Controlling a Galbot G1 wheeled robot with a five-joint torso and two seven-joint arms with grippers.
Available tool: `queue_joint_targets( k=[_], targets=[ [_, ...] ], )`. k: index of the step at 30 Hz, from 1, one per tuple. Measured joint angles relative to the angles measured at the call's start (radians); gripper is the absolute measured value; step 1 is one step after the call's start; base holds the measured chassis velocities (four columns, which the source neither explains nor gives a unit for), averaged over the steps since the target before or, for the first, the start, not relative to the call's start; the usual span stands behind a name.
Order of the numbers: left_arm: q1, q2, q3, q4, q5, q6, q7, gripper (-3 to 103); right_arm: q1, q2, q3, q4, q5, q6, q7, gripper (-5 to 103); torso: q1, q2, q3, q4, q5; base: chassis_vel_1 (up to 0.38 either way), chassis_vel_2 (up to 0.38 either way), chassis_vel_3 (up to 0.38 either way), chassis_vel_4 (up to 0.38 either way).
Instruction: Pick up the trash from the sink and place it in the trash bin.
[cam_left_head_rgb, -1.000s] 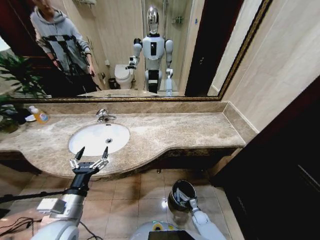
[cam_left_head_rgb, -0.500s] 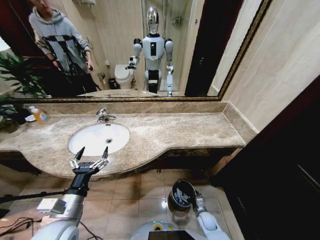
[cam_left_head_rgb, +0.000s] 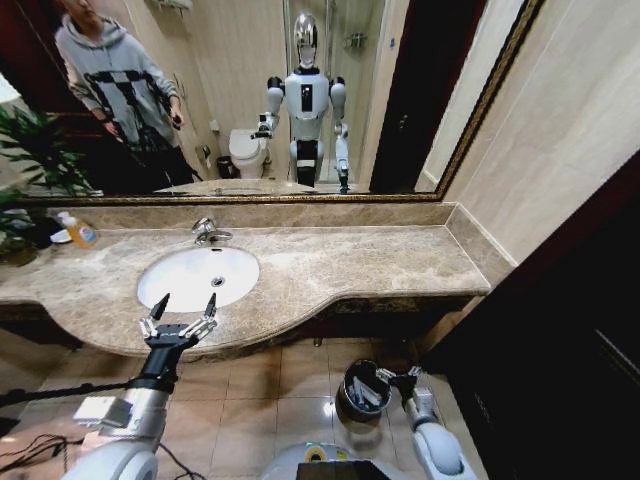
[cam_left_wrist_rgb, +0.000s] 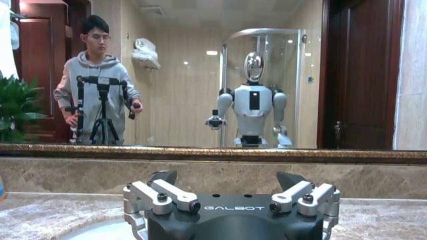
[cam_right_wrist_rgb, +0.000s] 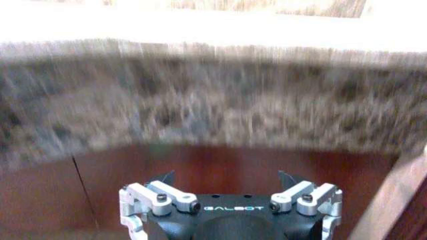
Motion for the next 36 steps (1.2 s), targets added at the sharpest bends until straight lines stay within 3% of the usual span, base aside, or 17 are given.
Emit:
queue_joint_targets(
  k=[8, 17, 36],
  targets=[
    [0.000, 0.000, 0.000, 0.000, 0.000, 0.000, 0.000, 100, -0.100, 0.023, 0.026, 0.299, 0.015, -0.050, -0.013, 100, 0.000, 0.000, 0.000, 0.0000, 0.0000, 0.000, 0.000, 0.000, 0.000],
    [0.000, 0.000, 0.000, 0.000, 0.000, 0.000, 0.000, 100, -0.114, 0.044, 0.028, 0.521, 0.025, -0.123, -0.010, 100, 0.000, 0.000, 0.000, 0.0000, -0.0001, 0.000, 0.000, 0.000, 0.000],
    [0.000, 0.000, 0.000, 0.000, 0.000, 0.000, 0.000, 100, -0.117, 0.068, 0.037, 0.572, 0.021, -0.106, -0.040, 100, 0.000, 0.000, 0.000, 0.0000, 0.0000, 0.000, 0.000, 0.000, 0.000]
  ],
)
